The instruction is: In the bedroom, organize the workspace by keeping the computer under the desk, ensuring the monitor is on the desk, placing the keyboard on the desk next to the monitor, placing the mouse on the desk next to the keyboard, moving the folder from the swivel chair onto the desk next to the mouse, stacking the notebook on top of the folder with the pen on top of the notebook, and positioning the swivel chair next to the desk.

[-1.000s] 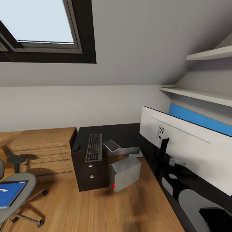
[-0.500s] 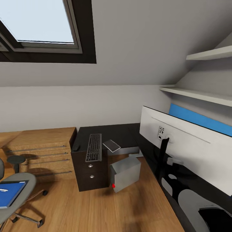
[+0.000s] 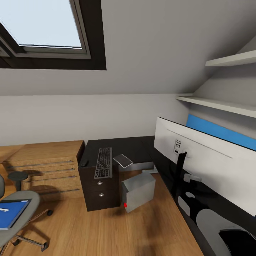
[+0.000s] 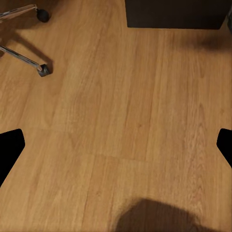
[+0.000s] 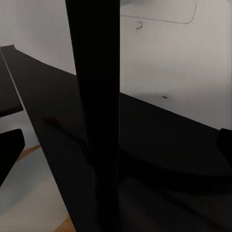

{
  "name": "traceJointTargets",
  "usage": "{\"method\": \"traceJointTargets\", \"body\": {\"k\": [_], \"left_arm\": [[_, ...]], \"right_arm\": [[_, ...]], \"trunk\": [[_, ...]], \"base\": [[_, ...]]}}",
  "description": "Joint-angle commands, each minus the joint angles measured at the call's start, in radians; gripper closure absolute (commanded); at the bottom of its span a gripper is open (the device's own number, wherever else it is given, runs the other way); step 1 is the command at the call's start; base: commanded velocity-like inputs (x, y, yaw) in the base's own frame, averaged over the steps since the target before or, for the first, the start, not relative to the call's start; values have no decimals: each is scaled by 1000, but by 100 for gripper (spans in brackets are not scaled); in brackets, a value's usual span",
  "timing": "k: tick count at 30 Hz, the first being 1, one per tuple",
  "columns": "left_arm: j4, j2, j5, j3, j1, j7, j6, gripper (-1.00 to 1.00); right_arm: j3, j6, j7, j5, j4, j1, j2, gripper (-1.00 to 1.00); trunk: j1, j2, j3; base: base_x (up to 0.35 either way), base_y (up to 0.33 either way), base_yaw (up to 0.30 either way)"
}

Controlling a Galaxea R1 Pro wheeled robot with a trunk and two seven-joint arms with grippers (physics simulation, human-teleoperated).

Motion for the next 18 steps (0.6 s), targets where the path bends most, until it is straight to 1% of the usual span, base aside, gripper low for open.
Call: {"method": "traceJointTargets", "body": {"k": [1,14,18], "left_arm": [[0,0,6,-9,-1,6,-3,-100],[0,0,7,-9,-1,6,-4,-100],[0,1,7,-9,-1,6,-6,-100]], "right_arm": [[8,-3,-4,-8,0,-1,0,-100],[6,-6,-4,-8,0,-1,-2,-100],[5,-6,-4,-8,0,-1,-2,-100]], "trunk": [[0,-1,-1],[0,-1,-1],[0,-1,-1]], "base": [[0,0,0],[2,0,0],[106,0,0]]}}
